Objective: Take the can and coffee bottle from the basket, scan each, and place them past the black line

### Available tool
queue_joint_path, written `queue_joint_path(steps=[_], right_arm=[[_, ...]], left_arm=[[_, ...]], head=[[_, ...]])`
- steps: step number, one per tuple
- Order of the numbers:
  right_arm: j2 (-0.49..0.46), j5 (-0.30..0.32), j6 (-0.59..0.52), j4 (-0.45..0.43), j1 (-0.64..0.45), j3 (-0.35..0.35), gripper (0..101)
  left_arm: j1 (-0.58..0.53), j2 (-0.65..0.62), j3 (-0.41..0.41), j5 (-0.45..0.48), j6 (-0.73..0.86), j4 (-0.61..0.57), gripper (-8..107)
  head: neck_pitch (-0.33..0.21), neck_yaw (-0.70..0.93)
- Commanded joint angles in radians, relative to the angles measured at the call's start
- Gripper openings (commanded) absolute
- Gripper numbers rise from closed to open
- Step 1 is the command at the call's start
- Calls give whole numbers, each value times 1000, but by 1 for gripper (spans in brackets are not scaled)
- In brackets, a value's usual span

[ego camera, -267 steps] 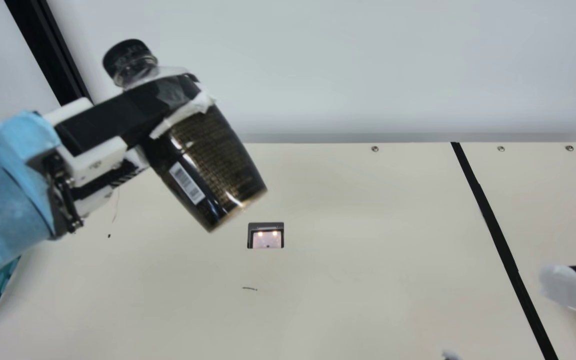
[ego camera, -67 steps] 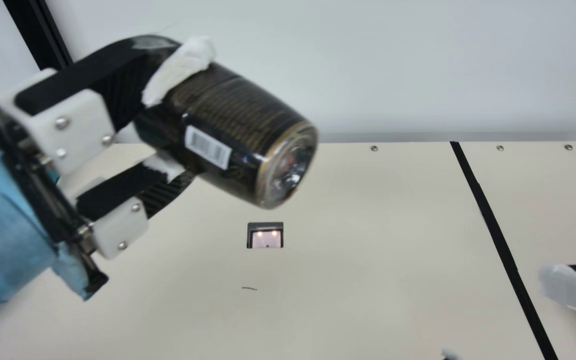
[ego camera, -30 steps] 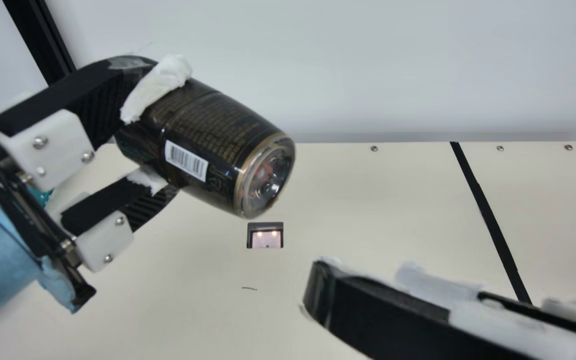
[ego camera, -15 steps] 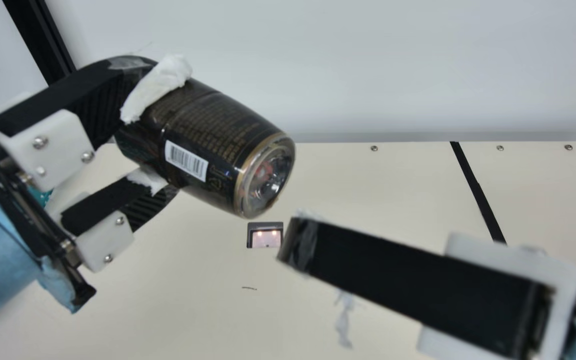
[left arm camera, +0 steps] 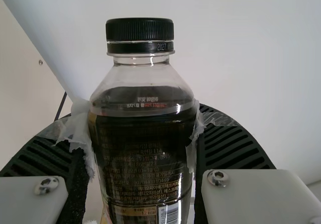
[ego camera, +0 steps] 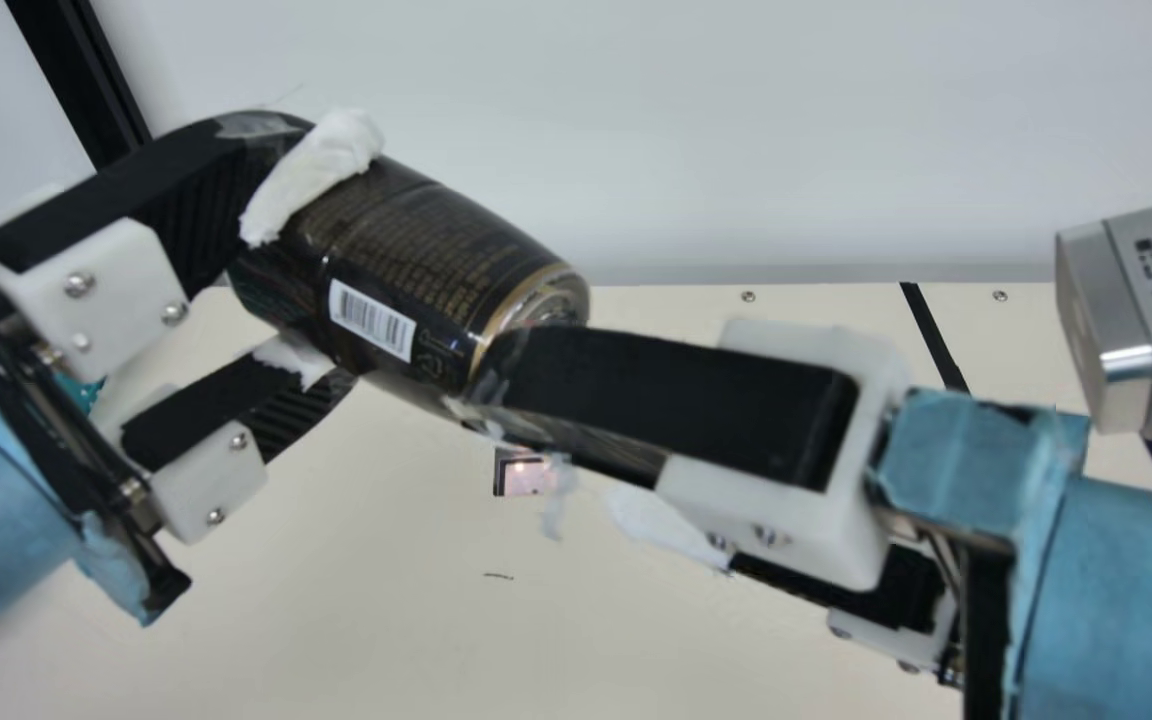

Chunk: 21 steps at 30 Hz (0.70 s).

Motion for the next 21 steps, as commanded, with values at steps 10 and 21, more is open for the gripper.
queue_joint_path(steps=[10, 21], right_arm=[[1, -18, -7, 21, -12, 7, 101], [-24, -8, -48, 139, -68, 14, 101]], left_arm=[[0, 0, 0, 0, 0, 0, 10], [0, 0, 0, 0, 0, 0, 10]], head=[[-4, -3], [-4, -3]])
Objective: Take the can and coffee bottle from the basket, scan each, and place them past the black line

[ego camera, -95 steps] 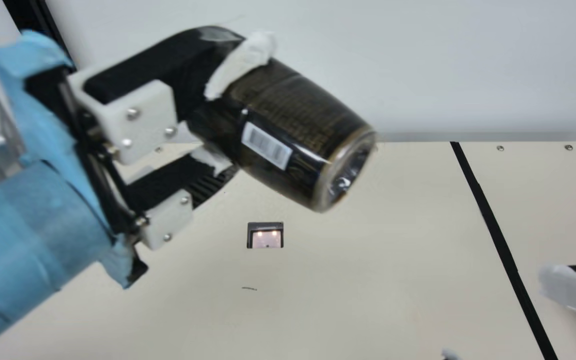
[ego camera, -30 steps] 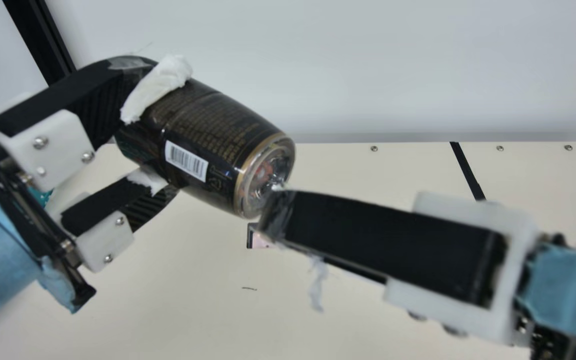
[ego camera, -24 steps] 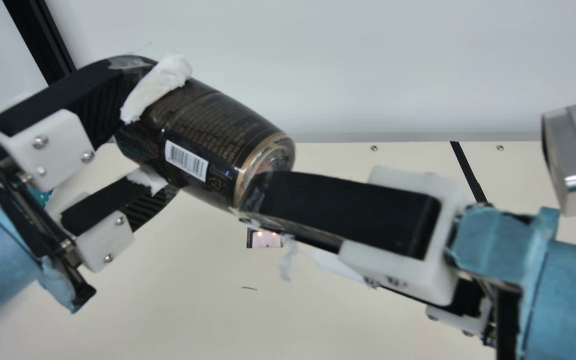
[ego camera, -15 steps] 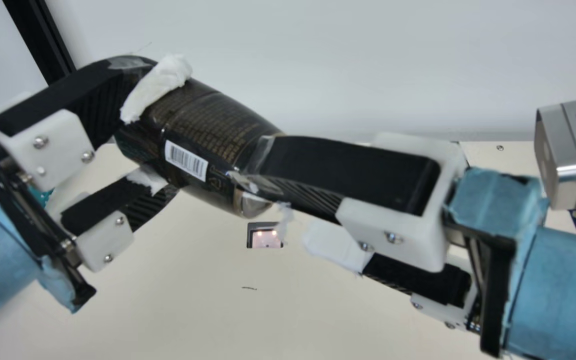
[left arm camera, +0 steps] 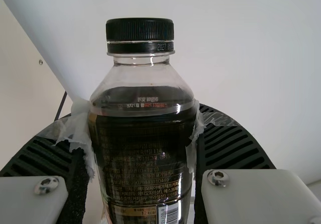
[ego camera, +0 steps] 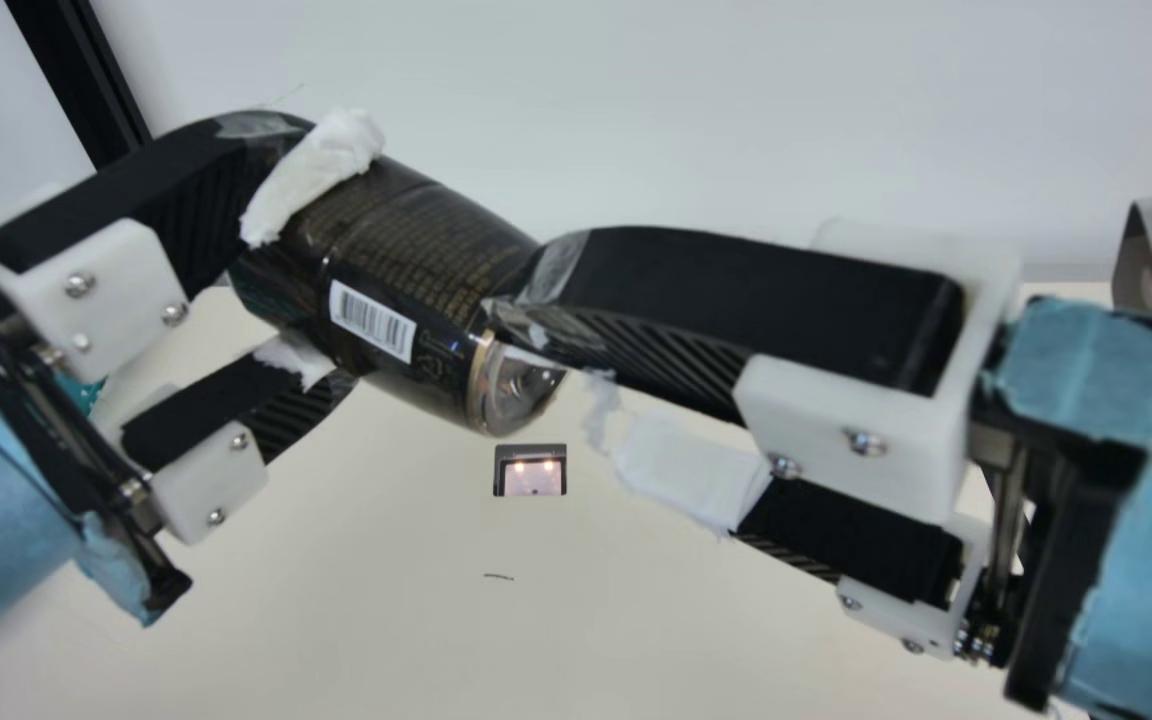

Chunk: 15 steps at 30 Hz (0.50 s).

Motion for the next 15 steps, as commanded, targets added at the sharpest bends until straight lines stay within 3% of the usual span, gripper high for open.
queue_joint_path(steps=[1, 8, 15], right_arm=[[-2, 1, -10, 37, -8, 2, 101], [18, -11, -49, 116, -16, 6, 101], [71, -63, -77, 160, 28, 5, 101]], left_arm=[[0, 0, 0, 0, 0, 0, 10], [0, 0, 0, 0, 0, 0, 10], [0, 0, 0, 0, 0, 0, 10]], head=[[-4, -3], [-4, -3], [-4, -3]])
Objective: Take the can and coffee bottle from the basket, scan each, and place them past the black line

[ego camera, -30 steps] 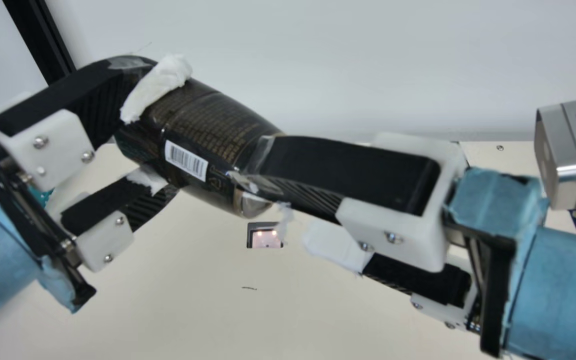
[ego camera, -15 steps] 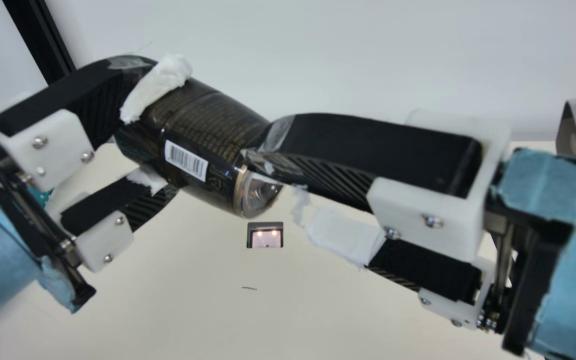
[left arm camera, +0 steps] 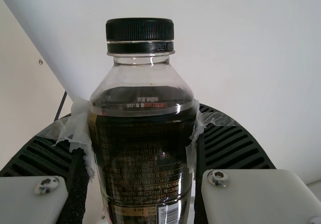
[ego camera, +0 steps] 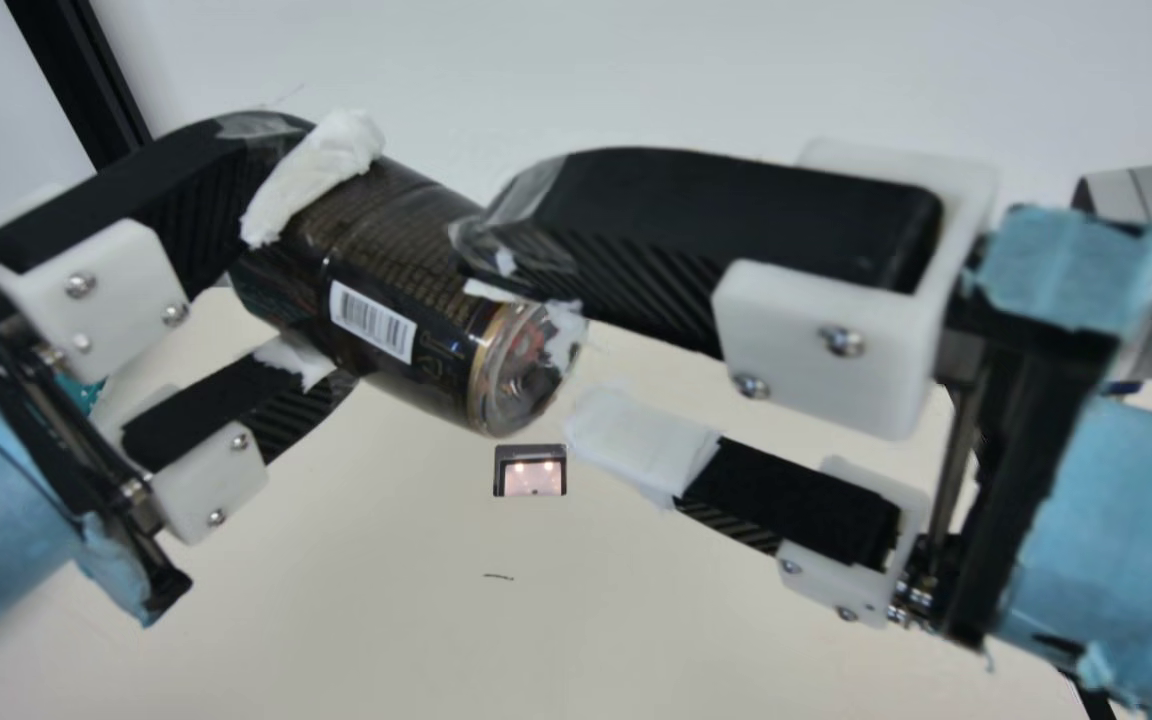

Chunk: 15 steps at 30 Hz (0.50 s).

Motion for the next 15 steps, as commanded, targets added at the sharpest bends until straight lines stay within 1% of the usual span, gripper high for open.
queue_joint_path(steps=[1, 4, 9, 10, 11, 14, 15], right_arm=[[18, -17, -6, 8, 17, -1, 101], [42, -43, -12, 18, 41, 0, 101], [75, -88, -9, 4, 76, 1, 101], [71, -77, -12, 13, 71, 0, 101], [76, -88, -11, 8, 76, 0, 101], [77, -91, -11, 9, 76, 0, 101], [77, -91, -11, 9, 76, 0, 61]], left_arm=[[0, 0, 0, 0, 0, 0, 10], [0, 0, 0, 0, 0, 0, 10], [0, 0, 0, 0, 0, 0, 10], [0, 0, 0, 0, 0, 0, 10], [0, 0, 0, 0, 0, 0, 10], [0, 0, 0, 0, 0, 0, 10], [0, 0, 0, 0, 0, 0, 10]], head=[[-4, -3], [-4, -3], [-4, -3], [-4, -3], [-4, -3], [-4, -3], [-4, -3]])
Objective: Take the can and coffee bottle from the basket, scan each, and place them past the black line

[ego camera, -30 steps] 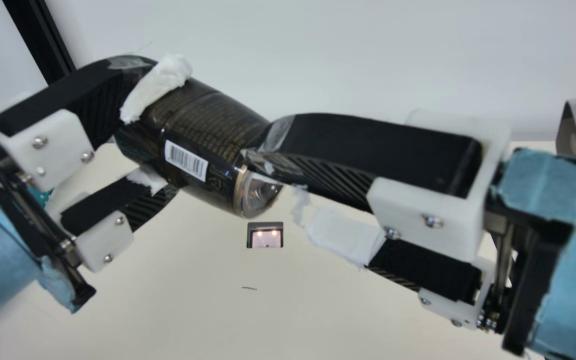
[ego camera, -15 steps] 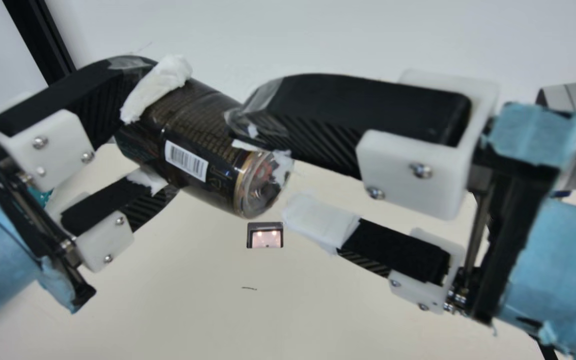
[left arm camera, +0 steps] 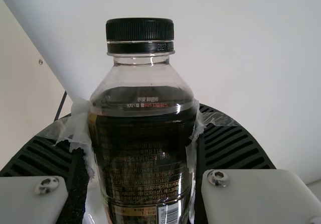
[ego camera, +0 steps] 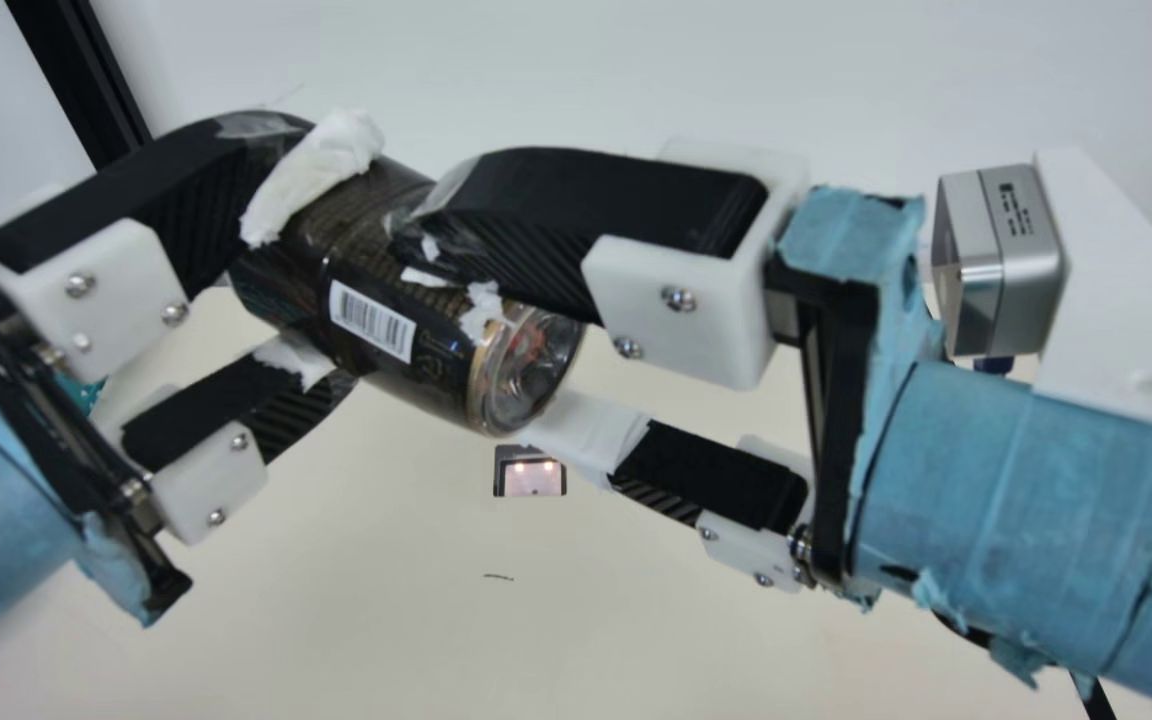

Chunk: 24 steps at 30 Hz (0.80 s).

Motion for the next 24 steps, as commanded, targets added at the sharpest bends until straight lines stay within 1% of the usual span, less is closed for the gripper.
queue_joint_path(steps=[1, 2, 13, 14, 15, 24], right_arm=[[0, 0, 0, 0, 0, 0, 16], [0, 0, 0, 0, 0, 0, 0], [0, -9, 0, 15, 0, 0, 0], [0, -9, 0, 16, 0, 0, 0], [0, -9, 0, 16, 0, 0, 0], [0, -9, 0, 15, 0, 0, 0]], left_arm=[[0, 0, 0, 0, 0, 0, 10], [0, 0, 0, 0, 0, 0, 10], [0, 0, 0, 0, 0, 0, 10], [0, 0, 0, 0, 0, 0, 43], [0, 0, 0, 0, 0, 0, 90], [0, 0, 0, 0, 0, 0, 90]], head=[[-4, -3], [-4, -3], [-4, -3], [-4, -3], [-4, -3], [-4, -3]])
